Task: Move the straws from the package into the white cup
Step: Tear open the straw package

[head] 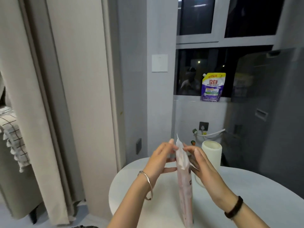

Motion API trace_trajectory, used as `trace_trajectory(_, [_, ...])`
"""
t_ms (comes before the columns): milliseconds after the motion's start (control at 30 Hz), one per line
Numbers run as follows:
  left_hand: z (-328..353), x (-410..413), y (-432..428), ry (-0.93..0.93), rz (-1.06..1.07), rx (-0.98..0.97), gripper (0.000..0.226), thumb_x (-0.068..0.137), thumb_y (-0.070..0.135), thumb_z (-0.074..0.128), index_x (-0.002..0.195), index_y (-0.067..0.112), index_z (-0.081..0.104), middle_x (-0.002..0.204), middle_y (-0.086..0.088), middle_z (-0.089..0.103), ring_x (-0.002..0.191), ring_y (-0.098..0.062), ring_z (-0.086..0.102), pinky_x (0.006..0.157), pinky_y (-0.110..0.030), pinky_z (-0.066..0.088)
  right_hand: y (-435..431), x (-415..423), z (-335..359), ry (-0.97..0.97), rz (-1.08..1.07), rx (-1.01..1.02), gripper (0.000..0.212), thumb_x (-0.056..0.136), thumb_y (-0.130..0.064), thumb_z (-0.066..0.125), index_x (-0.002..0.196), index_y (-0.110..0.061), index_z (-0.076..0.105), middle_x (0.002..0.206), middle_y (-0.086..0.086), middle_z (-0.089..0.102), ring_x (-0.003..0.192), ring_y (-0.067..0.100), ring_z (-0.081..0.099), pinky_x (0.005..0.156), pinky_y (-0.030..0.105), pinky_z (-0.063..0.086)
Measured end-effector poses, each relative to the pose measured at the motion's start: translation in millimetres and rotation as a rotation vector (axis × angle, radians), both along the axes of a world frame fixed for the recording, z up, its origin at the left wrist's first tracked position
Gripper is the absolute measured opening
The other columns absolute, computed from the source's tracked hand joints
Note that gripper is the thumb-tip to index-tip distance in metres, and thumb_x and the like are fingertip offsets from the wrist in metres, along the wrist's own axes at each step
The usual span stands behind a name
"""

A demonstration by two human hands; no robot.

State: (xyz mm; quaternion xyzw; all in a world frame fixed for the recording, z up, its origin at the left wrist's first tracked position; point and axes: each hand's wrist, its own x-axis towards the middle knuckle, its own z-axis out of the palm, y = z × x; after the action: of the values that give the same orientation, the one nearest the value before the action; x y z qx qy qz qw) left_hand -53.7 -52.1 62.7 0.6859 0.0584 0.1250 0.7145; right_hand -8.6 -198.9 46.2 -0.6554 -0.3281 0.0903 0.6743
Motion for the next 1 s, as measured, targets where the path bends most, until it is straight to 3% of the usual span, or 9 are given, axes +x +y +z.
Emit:
trace_trajectory(100, [5.6, -11.2, -13.5, -0.005, -0.008, 0.010, 0.031, 0.091, 0.047, 0.055, 0.089, 0.016, 0.058, 0.085, 0.008, 0.074, 0.085, -0.006, 0.070, 0.066, -0.022, 0.058, -13.7, -17.1, 11.4, 0.043, 0.020, -0.004, 0.041, 0.085, -0.046, 0.041, 0.106, -0.016, 0.059, 0.120, -0.016, 0.065, 0.109, 0.000, 0.061, 0.091, 0.023, 0.047])
trace_trajectory(333, [6.3, -26.3, -31.7, 0.005, -0.028, 0.046, 0.027, 0.085, 0.042, 0.067, 0.079, 0.017, 0.058, 0.096, -0.009, 0.065, 0.092, -0.015, 0.065, 0.075, -0.028, 0.060, -30.4, -31.9, 18.8, 0.131, -0.005, -0.024, 0.046, 0.076, -0.041, 0.057, 0.102, -0.004, 0.066, 0.124, -0.010, 0.065, 0.109, 0.006, 0.063, 0.097, 0.029, 0.048])
trace_trajectory(433, [2.6, -28.7, -34.3, -0.013, -0.006, 0.054, 0.027, 0.084, 0.042, 0.068, 0.079, 0.017, 0.061, 0.100, -0.015, 0.066, 0.093, -0.016, 0.066, 0.072, -0.026, 0.060, -32.5, -36.8, 17.9, 0.153, 0.009, -0.019, 0.042, 0.074, -0.043, 0.059, 0.102, -0.015, 0.070, 0.114, -0.013, 0.070, 0.107, 0.005, 0.064, 0.096, 0.029, 0.048])
trace_trajectory(600, [-5.1, -31.4, -40.4, -0.038, 0.030, 0.072, 0.023, 0.089, 0.037, 0.064, 0.079, 0.016, 0.061, 0.099, -0.013, 0.063, 0.088, -0.014, 0.065, 0.063, -0.019, 0.056, -33.7, -42.7, 16.6, 0.190, 0.027, -0.019, 0.027, 0.094, -0.025, 0.049, 0.114, -0.021, 0.066, 0.109, -0.007, 0.073, 0.102, 0.004, 0.066, 0.077, 0.015, 0.053])
trace_trajectory(733, [-4.8, -32.4, -39.6, -0.029, 0.057, 0.082, 0.023, 0.090, 0.036, 0.063, 0.077, 0.016, 0.060, 0.107, -0.021, 0.067, 0.088, -0.015, 0.067, 0.063, -0.020, 0.056, -30.0, -40.3, 15.7, 0.163, 0.023, -0.055, 0.026, 0.096, -0.022, 0.045, 0.111, -0.022, 0.066, 0.109, -0.008, 0.072, 0.103, 0.004, 0.066, 0.082, 0.017, 0.052])
trace_trajectory(800, [-5.5, -33.7, -40.7, -0.028, 0.064, 0.076, 0.025, 0.089, 0.036, 0.064, 0.076, 0.015, 0.059, 0.101, -0.018, 0.067, 0.083, -0.013, 0.068, 0.063, -0.022, 0.058, -28.5, -38.1, 15.6, 0.154, 0.034, -0.075, 0.025, 0.097, -0.020, 0.045, 0.103, -0.019, 0.069, 0.113, -0.009, 0.071, 0.104, 0.006, 0.065, 0.087, 0.020, 0.052])
trace_trajectory(867, [-7.2, -34.8, -42.7, -0.046, 0.085, 0.086, 0.031, 0.084, 0.040, 0.069, 0.072, 0.015, 0.054, 0.085, -0.012, 0.062, 0.075, -0.013, 0.067, 0.069, -0.034, 0.062, -27.5, -37.3, 14.7, 0.153, 0.052, -0.076, 0.024, 0.096, -0.019, 0.046, 0.102, -0.014, 0.069, 0.112, -0.003, 0.071, 0.105, 0.011, 0.066, 0.090, 0.023, 0.051])
trace_trajectory(933, [-8.3, -35.7, -45.2, -0.077, 0.101, 0.120, 0.036, 0.082, 0.041, 0.071, 0.068, 0.015, 0.049, 0.080, -0.011, 0.055, 0.074, -0.021, 0.062, 0.080, -0.049, 0.056, -26.9, -36.5, 13.3, 0.155, 0.069, -0.066, 0.024, 0.096, -0.020, 0.047, 0.107, -0.014, 0.068, 0.110, 0.003, 0.072, 0.105, 0.014, 0.066, 0.090, 0.024, 0.051])
trace_trajectory(1000, [-8.6, -36.3, -47.2, -0.105, 0.102, 0.150, 0.036, 0.086, 0.039, 0.067, 0.069, 0.013, 0.048, 0.080, -0.014, 0.054, 0.076, -0.024, 0.060, 0.082, -0.054, 0.053, -27.0, -36.0, 12.3, 0.163, 0.070, -0.054, 0.026, 0.096, -0.020, 0.047, 0.108, -0.009, 0.066, 0.110, 0.005, 0.072, 0.104, 0.015, 0.066, 0.088, 0.023, 0.051])
